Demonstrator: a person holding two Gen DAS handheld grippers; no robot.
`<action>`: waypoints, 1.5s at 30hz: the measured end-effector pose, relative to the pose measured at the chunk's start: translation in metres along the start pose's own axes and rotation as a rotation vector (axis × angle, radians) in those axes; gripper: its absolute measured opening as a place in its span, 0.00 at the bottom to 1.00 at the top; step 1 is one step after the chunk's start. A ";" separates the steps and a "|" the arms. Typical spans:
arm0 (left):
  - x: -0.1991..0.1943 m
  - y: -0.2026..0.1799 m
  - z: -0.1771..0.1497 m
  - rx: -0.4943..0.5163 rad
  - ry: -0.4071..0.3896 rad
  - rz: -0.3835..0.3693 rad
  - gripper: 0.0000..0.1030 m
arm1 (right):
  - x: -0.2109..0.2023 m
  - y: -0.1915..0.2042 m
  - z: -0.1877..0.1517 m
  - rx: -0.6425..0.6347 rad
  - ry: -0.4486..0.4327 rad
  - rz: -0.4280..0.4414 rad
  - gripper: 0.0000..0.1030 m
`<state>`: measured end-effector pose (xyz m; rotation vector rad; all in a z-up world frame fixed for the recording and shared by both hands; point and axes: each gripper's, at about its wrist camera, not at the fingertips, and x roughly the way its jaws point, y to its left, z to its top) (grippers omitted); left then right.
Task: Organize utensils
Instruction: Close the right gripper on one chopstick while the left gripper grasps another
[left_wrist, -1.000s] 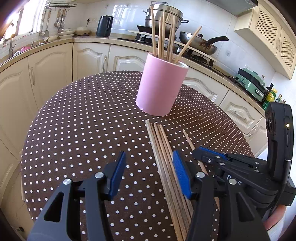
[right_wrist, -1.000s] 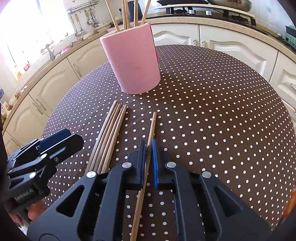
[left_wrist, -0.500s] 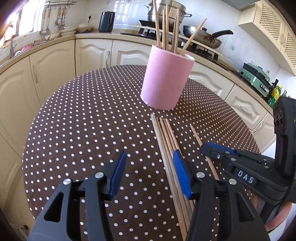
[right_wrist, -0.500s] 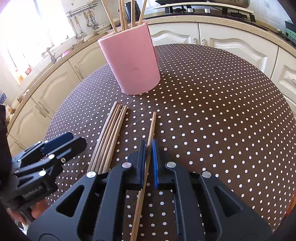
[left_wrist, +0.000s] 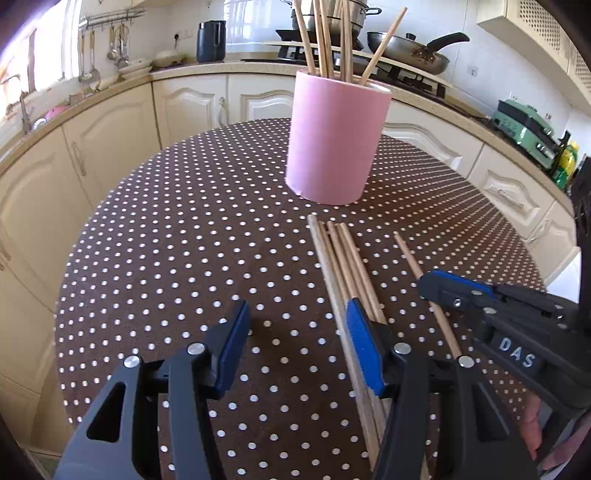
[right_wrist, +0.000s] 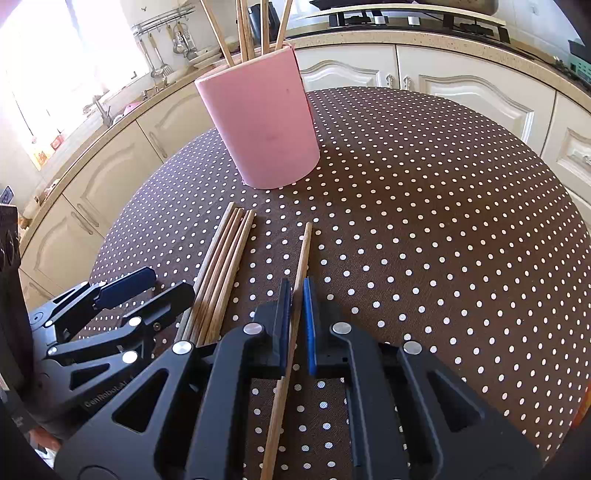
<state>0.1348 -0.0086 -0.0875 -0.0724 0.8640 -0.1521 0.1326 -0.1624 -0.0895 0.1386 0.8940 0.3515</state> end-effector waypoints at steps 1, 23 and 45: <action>0.000 0.000 0.000 -0.002 -0.001 -0.006 0.54 | 0.000 0.000 0.000 -0.002 0.000 -0.002 0.08; 0.015 -0.016 0.016 -0.023 0.049 0.144 0.54 | 0.000 -0.007 0.000 0.010 0.000 0.011 0.08; -0.007 0.001 -0.008 0.093 0.056 0.042 0.09 | -0.016 0.004 -0.017 -0.111 0.073 -0.069 0.08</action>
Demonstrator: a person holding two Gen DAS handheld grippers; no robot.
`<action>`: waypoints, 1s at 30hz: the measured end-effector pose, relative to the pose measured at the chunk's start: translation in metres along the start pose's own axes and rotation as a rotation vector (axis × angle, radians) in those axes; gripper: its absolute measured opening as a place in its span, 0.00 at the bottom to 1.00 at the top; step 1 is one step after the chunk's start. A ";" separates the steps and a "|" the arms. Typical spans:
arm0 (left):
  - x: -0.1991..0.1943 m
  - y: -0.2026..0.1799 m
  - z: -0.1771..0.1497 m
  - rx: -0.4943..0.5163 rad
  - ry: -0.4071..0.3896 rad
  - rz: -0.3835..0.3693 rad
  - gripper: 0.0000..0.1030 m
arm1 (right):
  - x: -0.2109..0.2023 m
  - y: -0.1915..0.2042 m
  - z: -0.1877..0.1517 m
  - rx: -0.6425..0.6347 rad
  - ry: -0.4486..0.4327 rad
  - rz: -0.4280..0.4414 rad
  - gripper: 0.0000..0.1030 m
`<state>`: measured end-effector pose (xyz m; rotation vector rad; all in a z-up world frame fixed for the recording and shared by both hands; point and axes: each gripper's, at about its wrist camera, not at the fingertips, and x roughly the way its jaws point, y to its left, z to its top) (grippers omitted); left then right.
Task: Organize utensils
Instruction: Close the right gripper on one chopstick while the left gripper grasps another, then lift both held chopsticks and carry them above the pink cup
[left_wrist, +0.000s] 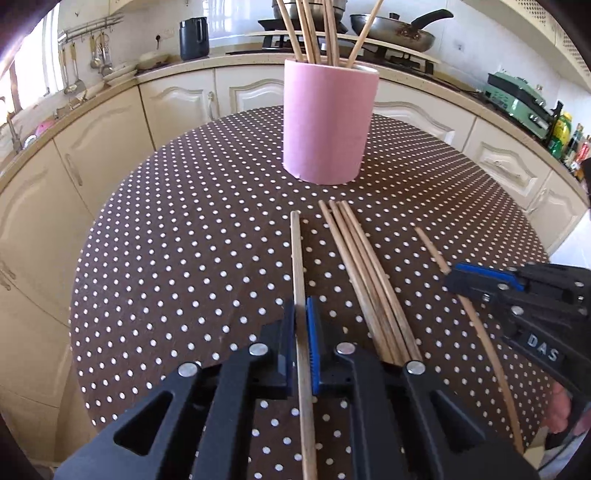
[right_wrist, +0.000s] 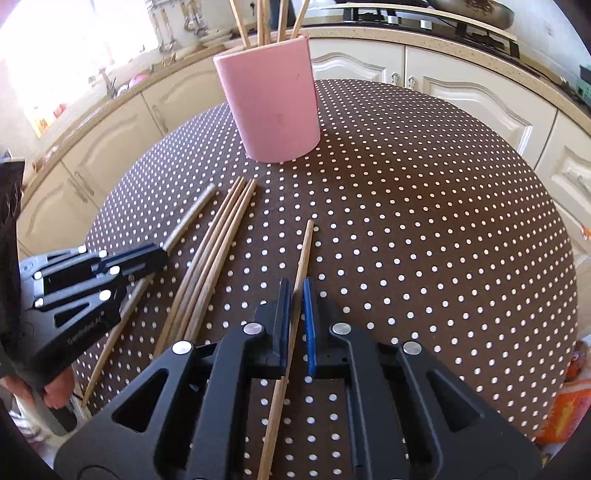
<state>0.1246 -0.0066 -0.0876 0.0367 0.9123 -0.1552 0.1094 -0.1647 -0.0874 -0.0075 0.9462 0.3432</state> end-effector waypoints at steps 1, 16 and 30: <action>0.001 -0.001 0.002 0.004 -0.002 0.001 0.17 | 0.000 0.002 0.000 -0.015 0.003 -0.029 0.08; 0.012 0.004 0.023 0.003 -0.053 0.017 0.07 | 0.007 -0.002 0.016 0.012 -0.008 -0.065 0.07; -0.046 0.002 0.033 -0.005 -0.316 -0.054 0.06 | -0.061 -0.015 0.032 0.106 -0.298 -0.021 0.06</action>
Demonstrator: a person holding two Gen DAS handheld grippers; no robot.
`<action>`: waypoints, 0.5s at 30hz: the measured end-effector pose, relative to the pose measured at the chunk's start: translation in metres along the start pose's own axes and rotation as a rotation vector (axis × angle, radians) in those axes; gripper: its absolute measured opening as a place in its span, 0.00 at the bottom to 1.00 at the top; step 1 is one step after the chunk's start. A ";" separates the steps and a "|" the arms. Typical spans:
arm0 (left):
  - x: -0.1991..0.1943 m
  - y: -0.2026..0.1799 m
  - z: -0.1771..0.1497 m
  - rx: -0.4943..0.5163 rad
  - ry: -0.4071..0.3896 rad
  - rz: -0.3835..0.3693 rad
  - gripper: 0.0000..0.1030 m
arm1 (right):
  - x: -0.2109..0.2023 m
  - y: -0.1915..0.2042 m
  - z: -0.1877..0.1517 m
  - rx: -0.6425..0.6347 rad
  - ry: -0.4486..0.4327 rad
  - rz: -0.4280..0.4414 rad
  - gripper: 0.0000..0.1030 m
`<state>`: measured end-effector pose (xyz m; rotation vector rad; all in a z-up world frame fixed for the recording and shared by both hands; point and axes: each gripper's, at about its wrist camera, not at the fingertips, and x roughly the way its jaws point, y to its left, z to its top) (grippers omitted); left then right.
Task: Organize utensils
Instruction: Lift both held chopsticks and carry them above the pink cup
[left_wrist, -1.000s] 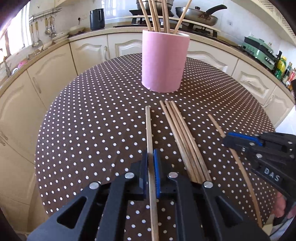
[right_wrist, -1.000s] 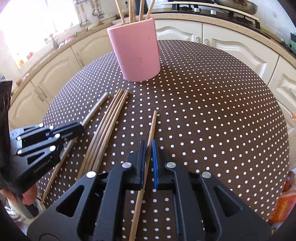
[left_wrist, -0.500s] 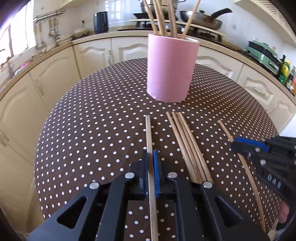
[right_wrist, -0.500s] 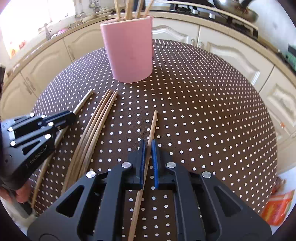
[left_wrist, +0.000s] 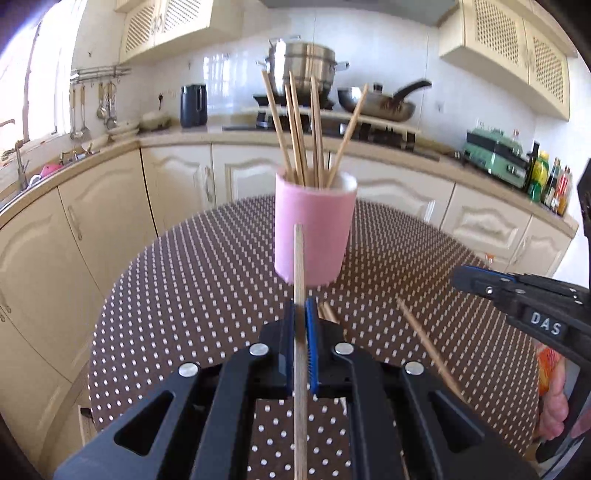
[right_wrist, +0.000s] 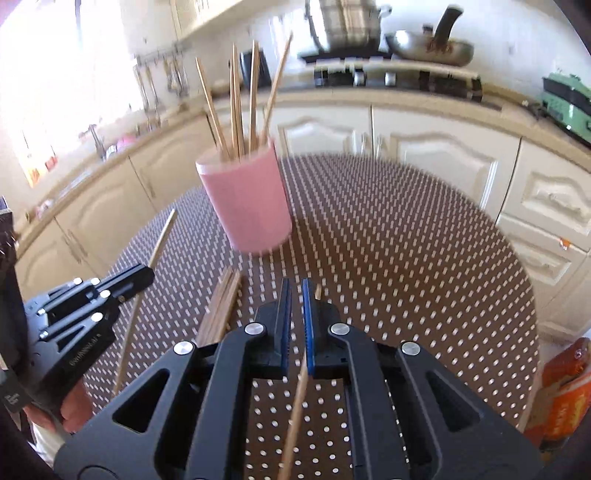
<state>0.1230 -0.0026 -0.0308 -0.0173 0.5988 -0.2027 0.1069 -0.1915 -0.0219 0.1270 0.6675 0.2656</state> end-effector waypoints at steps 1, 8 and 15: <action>-0.002 0.000 0.003 0.001 -0.012 -0.003 0.06 | -0.003 0.001 0.003 -0.007 -0.010 0.009 0.06; -0.006 -0.002 0.004 0.003 -0.003 0.008 0.06 | 0.023 -0.004 -0.002 -0.031 0.162 -0.051 0.41; 0.003 0.004 -0.003 -0.012 0.064 0.016 0.06 | 0.038 0.007 -0.022 -0.103 0.193 -0.100 0.67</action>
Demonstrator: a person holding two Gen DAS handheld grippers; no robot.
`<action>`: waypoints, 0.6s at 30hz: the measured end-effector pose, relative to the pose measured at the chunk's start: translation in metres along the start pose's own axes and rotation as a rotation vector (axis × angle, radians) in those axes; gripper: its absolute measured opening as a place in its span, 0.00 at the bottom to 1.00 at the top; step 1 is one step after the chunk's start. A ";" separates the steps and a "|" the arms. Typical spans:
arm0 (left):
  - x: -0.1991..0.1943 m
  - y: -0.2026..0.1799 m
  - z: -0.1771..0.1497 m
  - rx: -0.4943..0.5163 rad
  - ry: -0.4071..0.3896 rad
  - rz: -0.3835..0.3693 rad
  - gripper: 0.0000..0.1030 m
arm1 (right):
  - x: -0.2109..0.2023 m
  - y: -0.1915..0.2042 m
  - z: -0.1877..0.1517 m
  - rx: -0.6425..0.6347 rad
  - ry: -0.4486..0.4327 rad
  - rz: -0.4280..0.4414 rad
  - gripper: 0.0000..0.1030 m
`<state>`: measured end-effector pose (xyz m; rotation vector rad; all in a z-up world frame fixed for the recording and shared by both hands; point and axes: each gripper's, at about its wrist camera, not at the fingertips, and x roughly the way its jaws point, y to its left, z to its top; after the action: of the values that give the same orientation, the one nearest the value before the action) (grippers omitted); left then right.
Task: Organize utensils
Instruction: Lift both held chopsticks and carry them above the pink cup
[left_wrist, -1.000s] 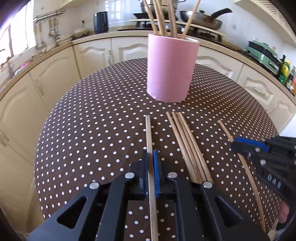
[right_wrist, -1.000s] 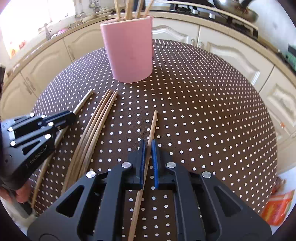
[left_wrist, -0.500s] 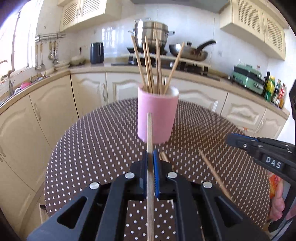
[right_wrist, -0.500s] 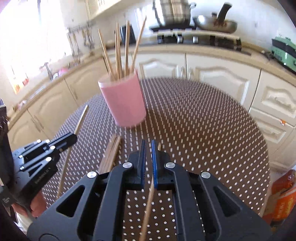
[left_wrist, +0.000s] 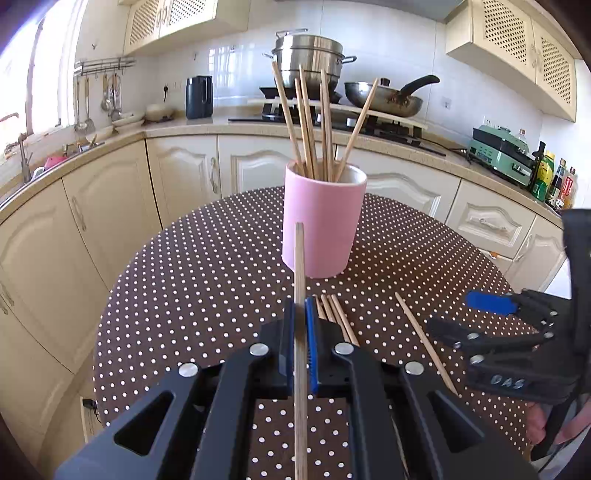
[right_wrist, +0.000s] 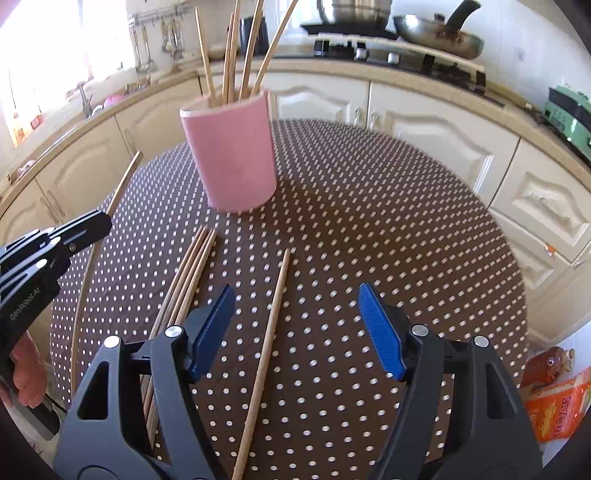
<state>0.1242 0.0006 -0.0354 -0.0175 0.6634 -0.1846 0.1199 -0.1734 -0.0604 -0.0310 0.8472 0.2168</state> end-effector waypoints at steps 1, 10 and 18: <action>0.001 0.000 0.000 0.001 0.006 0.006 0.06 | 0.006 0.003 -0.001 -0.020 0.016 -0.019 0.67; 0.013 0.007 -0.002 -0.021 0.071 0.026 0.06 | 0.026 0.008 -0.007 -0.063 0.075 -0.024 0.14; 0.018 0.007 0.000 -0.031 0.079 0.035 0.06 | 0.015 -0.011 0.000 0.064 0.017 0.057 0.05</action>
<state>0.1391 0.0041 -0.0466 -0.0284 0.7445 -0.1423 0.1318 -0.1814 -0.0716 0.0514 0.8719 0.2434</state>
